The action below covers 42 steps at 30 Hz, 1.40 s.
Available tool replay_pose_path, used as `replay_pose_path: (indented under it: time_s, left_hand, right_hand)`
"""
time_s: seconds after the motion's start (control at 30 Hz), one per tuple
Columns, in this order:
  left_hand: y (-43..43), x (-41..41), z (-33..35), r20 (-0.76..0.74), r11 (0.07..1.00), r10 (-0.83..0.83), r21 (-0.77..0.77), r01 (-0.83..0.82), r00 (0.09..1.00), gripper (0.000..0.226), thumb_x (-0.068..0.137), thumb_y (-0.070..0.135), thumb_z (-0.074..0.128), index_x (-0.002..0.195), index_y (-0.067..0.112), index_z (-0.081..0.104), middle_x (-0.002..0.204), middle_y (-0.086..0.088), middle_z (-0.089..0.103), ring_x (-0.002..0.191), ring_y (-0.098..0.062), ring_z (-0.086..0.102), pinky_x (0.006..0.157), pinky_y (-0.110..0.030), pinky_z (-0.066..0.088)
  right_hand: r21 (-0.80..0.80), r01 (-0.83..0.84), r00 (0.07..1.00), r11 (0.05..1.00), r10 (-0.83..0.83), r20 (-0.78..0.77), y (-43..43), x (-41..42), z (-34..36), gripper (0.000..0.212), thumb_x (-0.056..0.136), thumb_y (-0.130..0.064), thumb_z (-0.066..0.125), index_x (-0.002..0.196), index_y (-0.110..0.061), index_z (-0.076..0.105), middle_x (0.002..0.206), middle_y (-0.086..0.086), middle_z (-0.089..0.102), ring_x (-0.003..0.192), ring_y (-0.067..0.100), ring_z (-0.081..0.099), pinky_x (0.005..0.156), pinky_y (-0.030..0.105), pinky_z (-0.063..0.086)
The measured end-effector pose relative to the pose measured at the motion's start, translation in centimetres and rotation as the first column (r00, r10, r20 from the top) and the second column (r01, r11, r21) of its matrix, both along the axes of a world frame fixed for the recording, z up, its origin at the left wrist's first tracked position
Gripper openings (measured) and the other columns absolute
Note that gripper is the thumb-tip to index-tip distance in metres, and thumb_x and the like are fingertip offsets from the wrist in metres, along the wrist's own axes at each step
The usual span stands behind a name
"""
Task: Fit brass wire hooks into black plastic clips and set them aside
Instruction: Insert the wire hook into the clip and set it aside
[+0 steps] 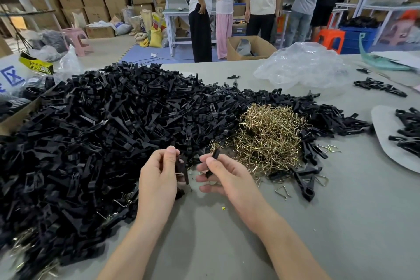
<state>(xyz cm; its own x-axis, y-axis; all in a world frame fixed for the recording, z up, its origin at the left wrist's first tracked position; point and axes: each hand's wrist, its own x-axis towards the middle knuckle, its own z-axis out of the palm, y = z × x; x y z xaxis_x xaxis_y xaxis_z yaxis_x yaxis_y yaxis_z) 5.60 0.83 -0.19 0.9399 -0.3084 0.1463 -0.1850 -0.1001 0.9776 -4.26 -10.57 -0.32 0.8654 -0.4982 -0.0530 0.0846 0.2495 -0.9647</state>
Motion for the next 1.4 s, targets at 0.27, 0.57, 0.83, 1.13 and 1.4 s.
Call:
replay_pose_path:
  time_s: [0.27,0.57,0.83,1.13,1.4]
  left_hand:
    - [-0.1,-0.8,-1.0,0.222,0.96,-0.134,0.271,0.07,0.966,0.021,0.103,0.026,0.049,0.11,0.042,0.06,0.097,0.024,0.07,0.072,0.006,0.063,0.064,-0.011,0.045]
    - [2.0,0.3,0.7,0.515,0.832,-0.133,0.522,-0.187,0.847,0.02,0.097,0.03,0.05,0.109,0.027,0.066,0.088,0.011,0.064,0.089,-0.018,0.057,0.081,-0.041,0.048]
    - [5.0,1.8,0.6,0.339,0.557,-0.55,0.83,0.033,0.764,0.051,0.082,0.077,0.04,0.123,0.05,0.052,0.115,0.03,0.044,0.112,0.003,0.03,0.095,-0.022,0.02]
    - [5.4,2.5,0.8,0.349,0.612,-0.557,0.786,0.089,0.754,0.006,0.092,0.05,0.059,0.097,0.05,0.057,0.105,0.032,0.052,0.105,0.005,0.042,0.099,-0.025,0.031]
    - [5.9,2.9,0.9,0.315,0.564,-0.525,0.824,0.046,0.791,0.023,0.094,0.05,0.057,0.116,0.049,0.057,0.112,0.029,0.047,0.102,0.002,0.035,0.085,-0.021,0.028]
  right_hand:
    - [-0.03,0.036,0.999,0.999,-0.037,-0.028,0.2,0.1,0.1,0.018,0.105,-0.014,0.052,0.11,-0.011,0.069,0.092,-0.001,0.073,0.087,0.015,0.069,0.083,0.034,0.061]
    - [0.079,0.142,0.99,0.987,-0.143,0.006,-0.4,0.2,0.0,0.018,0.102,-0.023,0.058,0.104,-0.011,0.071,0.082,0.0,0.072,0.078,0.018,0.07,0.069,0.034,0.062]
    - [0.108,0.155,0.987,0.982,-0.16,0.032,-0.9,0.0,-0.3,0.024,0.097,-0.032,0.062,0.103,-0.011,0.07,0.079,-0.002,0.07,0.073,0.015,0.069,0.063,0.025,0.057]
    - [0.079,0.106,0.993,0.991,-0.11,0.04,-0.9,-0.1,-0.3,0.018,0.093,-0.032,0.065,0.097,-0.018,0.077,0.078,-0.001,0.069,0.072,0.014,0.065,0.065,0.024,0.055]
    - [0.114,0.116,0.992,0.987,-0.121,0.035,-1.1,-0.1,-0.5,0.018,0.098,-0.026,0.062,0.099,-0.016,0.077,0.082,0.001,0.071,0.08,0.017,0.069,0.074,0.027,0.059]
